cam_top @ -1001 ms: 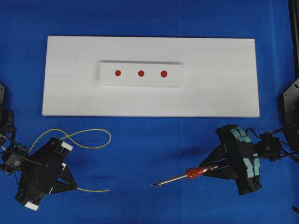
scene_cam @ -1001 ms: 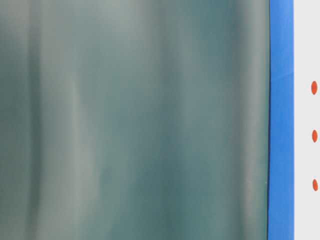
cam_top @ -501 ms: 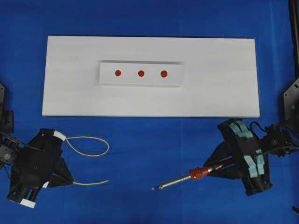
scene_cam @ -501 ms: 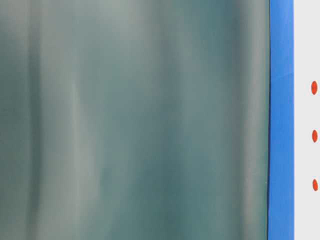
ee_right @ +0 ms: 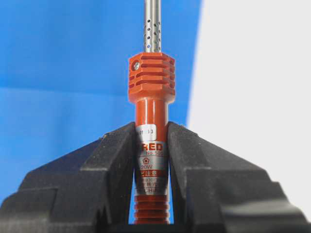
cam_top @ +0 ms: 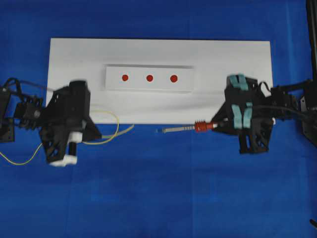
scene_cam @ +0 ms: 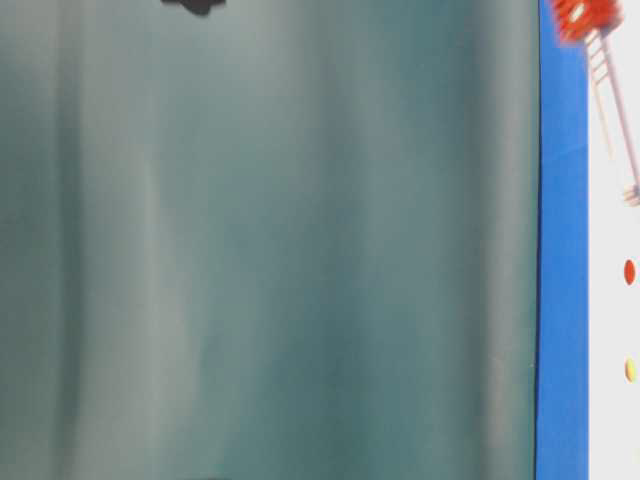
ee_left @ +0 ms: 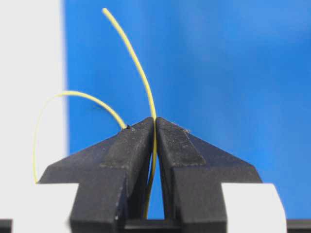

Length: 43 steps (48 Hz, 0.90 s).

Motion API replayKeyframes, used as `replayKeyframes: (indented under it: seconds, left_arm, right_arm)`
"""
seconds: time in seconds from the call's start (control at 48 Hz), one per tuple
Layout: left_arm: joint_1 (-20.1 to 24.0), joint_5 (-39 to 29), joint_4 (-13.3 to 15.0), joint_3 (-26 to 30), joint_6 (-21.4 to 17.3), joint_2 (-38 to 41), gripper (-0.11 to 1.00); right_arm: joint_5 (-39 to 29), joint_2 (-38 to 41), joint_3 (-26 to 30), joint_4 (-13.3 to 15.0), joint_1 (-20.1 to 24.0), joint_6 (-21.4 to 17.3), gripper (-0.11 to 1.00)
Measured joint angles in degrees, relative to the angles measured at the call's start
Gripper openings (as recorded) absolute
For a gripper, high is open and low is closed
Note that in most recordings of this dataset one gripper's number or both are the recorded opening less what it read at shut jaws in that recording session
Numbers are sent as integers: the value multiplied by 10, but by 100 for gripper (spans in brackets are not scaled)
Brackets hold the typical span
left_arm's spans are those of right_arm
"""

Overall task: Touch the tip of the soldering iron to the tip of the solder at the mark.
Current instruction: 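Lift both held tools up over the white board toward the red dots, then place the solder wire tip on the left red dot with the left gripper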

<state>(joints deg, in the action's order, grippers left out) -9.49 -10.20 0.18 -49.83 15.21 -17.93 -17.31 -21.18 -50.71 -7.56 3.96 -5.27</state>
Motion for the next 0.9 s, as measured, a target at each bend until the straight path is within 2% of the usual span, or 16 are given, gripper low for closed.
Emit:
replayKeyframes:
  seconds: [0.25,0.417,0.605,0.897]
  left_arm:
    - [104,-32,-1,8,-39,1,3]
    - [156,-48,-1,18,-62,7,3]
    - [171,-52,-1,36,-90,21,3]
    - [172,-54,-1,43,-86,27,3]
  right_arm:
    - [-5,0,4,44,-93,0,6]
    - [-5,0,5,62,-134,1,6]
    - [-5,0,5,71,-149,1,6]
    - [-5,0,4,71,-149,-1,6]
